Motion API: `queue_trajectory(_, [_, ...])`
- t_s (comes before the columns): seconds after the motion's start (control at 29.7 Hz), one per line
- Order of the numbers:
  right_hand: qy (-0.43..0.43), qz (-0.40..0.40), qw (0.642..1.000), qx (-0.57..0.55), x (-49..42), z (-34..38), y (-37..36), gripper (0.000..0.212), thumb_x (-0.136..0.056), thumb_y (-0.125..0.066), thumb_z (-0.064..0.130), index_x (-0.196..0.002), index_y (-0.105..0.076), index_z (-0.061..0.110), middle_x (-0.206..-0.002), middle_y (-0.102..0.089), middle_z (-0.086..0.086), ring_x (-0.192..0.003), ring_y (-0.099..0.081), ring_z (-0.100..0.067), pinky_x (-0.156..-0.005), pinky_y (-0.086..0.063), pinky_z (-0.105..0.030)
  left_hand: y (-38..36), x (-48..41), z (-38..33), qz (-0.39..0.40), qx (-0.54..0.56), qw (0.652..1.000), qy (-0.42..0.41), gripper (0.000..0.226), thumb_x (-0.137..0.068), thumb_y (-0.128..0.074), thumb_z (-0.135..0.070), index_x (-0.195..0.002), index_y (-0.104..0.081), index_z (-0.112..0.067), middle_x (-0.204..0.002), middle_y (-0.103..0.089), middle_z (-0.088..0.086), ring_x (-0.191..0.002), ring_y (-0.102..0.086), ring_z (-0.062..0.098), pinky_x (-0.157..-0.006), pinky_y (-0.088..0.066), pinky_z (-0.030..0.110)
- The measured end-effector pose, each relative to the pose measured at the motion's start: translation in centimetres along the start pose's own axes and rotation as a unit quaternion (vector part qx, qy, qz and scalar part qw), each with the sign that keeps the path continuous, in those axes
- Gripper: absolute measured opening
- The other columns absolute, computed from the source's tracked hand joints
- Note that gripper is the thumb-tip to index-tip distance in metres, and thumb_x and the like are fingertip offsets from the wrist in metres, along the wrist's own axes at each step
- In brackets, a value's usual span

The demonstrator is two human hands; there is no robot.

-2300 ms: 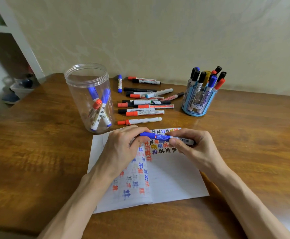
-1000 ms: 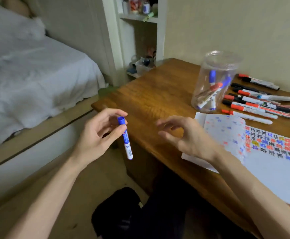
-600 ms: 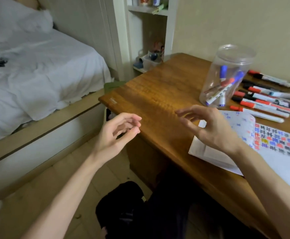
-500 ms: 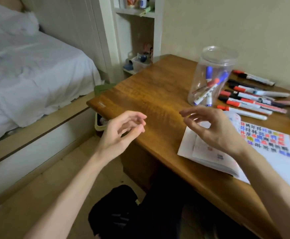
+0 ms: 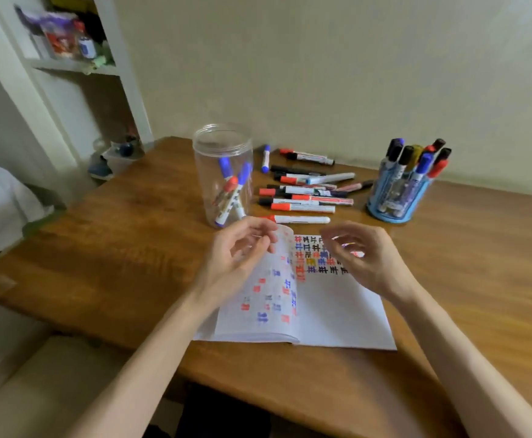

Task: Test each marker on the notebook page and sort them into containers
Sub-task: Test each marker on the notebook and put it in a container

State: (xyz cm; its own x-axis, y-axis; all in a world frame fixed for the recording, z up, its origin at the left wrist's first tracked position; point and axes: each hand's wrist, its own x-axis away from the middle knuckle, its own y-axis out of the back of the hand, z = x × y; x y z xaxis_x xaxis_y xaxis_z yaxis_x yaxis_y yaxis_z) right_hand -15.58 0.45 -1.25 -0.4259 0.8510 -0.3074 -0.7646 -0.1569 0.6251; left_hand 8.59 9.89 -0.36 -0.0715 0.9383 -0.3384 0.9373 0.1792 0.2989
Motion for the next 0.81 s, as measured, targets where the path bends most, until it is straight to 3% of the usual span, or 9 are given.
queue_trajectory(0.24, [-0.029,-0.013,0.999,-0.01,0.4,-1.5,0.2,0.019,-0.099,-0.071,0.017,-0.117,-0.077,0.02,-0.108,-0.077,0.01,-0.094,-0.073,-0.005,-0.079,-0.063,-0.025,-3.3,-6.5,2.9,-0.017,-0.145,0.989,0.012,0.027,-0.099,-0.066,-0.014,-0.125,-0.065,-0.024,-0.112,-0.07,-0.015,-0.105,-0.065,-0.003,-0.09,-0.057,0.018])
queue_trajectory(0.34, [-0.036,-0.013,0.999,-0.006,0.4,-1.5,0.4,0.02,-0.099,-0.071,0.018,-0.118,-0.076,0.02,-0.11,-0.076,0.009,-0.095,-0.073,-0.006,-0.079,-0.063,-0.025,-4.2,-8.7,3.4,-0.012,-0.231,0.973,0.013,0.034,-0.097,-0.068,-0.014,-0.129,-0.063,-0.025,-0.12,-0.068,-0.011,-0.109,-0.062,0.0,-0.089,-0.054,0.017])
queue_trajectory(0.44, [-0.046,-0.014,0.999,-0.004,0.4,-1.5,0.5,0.02,-0.099,-0.071,0.019,-0.118,-0.076,0.021,-0.11,-0.076,0.009,-0.095,-0.073,-0.005,-0.079,-0.064,-0.025,-4.9,-9.9,3.6,0.018,-0.361,0.932,0.028,0.044,-0.096,-0.071,-0.021,-0.138,-0.058,-0.025,-0.133,-0.064,-0.006,-0.122,-0.06,0.011,-0.095,-0.049,0.028])
queue_trajectory(0.5, [-0.056,-0.014,0.998,-0.006,0.4,-1.5,0.6,0.02,-0.099,-0.071,0.02,-0.118,-0.075,0.022,-0.11,-0.076,0.008,-0.096,-0.072,-0.005,-0.077,-0.063,-0.023,-5.1,-10.1,3.9,0.019,-0.395,0.918,0.026,0.043,-0.096,-0.072,-0.024,-0.137,-0.059,-0.023,-0.128,-0.067,-0.004,-0.117,-0.062,0.015,-0.094,-0.046,0.03])
queue_trajectory(0.71, [-0.067,-0.021,0.998,0.004,0.2,-1.6,0.4,0.019,-0.099,-0.071,0.02,-0.118,-0.075,0.021,-0.112,-0.075,0.006,-0.096,-0.071,-0.005,-0.074,-0.061,-0.018,-5.6,-10.3,4.9,0.012,-0.329,0.944,0.0,0.031,-0.097,-0.07,-0.022,-0.126,-0.061,-0.022,-0.105,-0.069,-0.007,-0.097,-0.065,0.01,-0.09,-0.053,0.034])
queue_trajectory(0.81, [-0.054,-0.043,0.998,0.006,0.2,-1.8,0.1,0.022,-0.098,-0.072,0.017,-0.119,-0.074,0.021,-0.111,-0.075,0.006,-0.095,-0.071,-0.004,-0.075,-0.06,-0.017,-5.6,-10.4,4.8,-0.014,-0.233,0.972,-0.005,0.032,-0.098,-0.068,-0.025,-0.128,-0.058,-0.024,-0.106,-0.067,-0.01,-0.101,-0.065,0.007,-0.079,-0.051,0.017])
